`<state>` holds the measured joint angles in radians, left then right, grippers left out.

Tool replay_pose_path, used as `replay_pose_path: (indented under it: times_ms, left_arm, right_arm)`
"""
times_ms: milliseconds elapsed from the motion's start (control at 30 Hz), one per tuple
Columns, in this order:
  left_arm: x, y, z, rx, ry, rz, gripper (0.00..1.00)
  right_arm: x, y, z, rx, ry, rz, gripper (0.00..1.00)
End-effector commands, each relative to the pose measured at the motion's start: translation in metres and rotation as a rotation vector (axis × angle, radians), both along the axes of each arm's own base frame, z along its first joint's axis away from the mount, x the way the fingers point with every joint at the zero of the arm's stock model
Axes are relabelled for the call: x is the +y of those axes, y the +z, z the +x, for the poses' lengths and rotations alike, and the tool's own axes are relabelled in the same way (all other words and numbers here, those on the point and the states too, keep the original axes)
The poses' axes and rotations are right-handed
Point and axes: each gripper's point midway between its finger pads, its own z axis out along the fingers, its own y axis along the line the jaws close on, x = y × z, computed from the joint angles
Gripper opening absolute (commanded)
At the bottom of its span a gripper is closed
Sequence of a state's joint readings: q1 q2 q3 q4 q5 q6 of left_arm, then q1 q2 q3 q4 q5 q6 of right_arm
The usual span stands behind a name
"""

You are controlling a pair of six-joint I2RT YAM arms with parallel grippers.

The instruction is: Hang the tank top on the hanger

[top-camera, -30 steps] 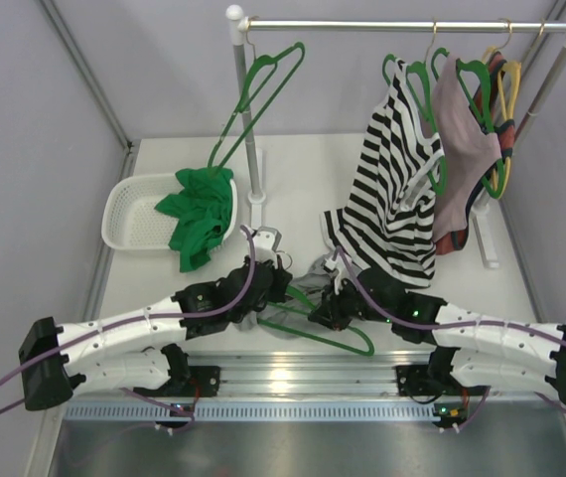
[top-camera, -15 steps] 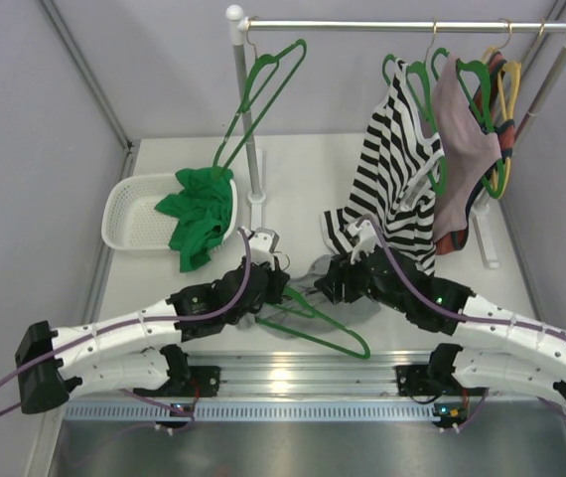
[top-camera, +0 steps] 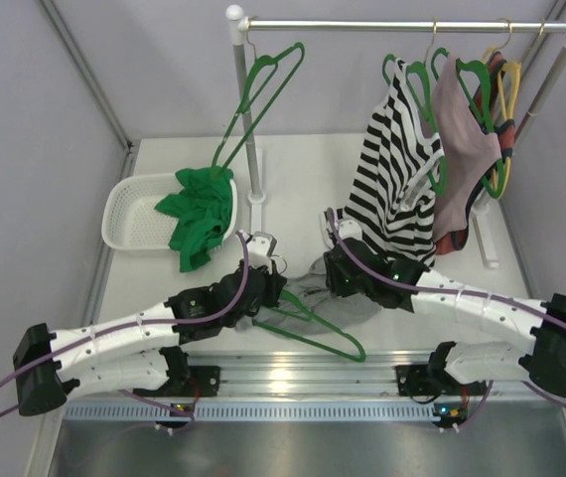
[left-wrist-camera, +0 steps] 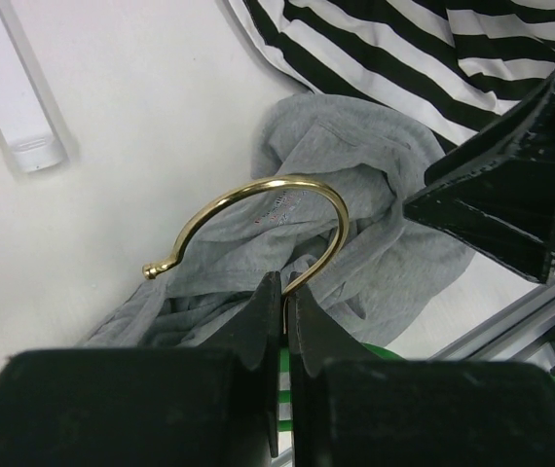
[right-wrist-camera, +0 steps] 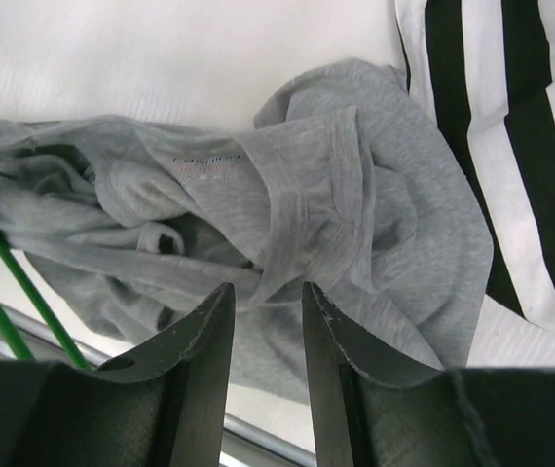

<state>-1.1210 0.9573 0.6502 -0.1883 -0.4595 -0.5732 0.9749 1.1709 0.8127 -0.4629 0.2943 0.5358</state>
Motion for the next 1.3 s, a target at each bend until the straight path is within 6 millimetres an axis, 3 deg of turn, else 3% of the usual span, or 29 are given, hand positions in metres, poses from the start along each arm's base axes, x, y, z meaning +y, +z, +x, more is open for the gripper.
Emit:
replay_pose_path:
  times_ms: [0,400,433,533,633,967,1267]
  left_arm:
    - [-0.003,0.014,0.001,-0.029,-0.006,-0.047,0.00]
    - [0.002,0.026,0.007,-0.066,0.026,-0.048,0.00]
    - [0.003,0.026,0.008,-0.068,0.031,-0.043,0.00]
    - [0.007,0.031,0.012,-0.083,0.063,-0.043,0.00]
    - [0.016,0.039,0.017,-0.106,0.120,-0.057,0.00]
    - [0.037,0.068,0.031,-0.183,0.258,-0.120,0.00]
    - [0.055,0.082,0.037,-0.212,0.354,-0.149,0.00]
  right_arm:
    - [0.010,0.026,0.024,-0.069,-0.054,0.022,0.34]
    - [0.002,-0.008,0.027,-0.026,-0.093,-0.085,0.29]
    - [-0.001,-0.009,0.026,-0.024,-0.097,-0.092,0.20]
    - [-0.008,-0.004,0.025,-0.038,-0.119,-0.080,0.06]
    - [-0.018,0.001,0.023,-0.049,-0.144,-0.058,0.00]
    - [-0.040,0.004,0.006,-0.051,-0.171,0.003,0.00]
    - [-0.045,0.003,-0.001,-0.045,-0.173,0.034,0.00]
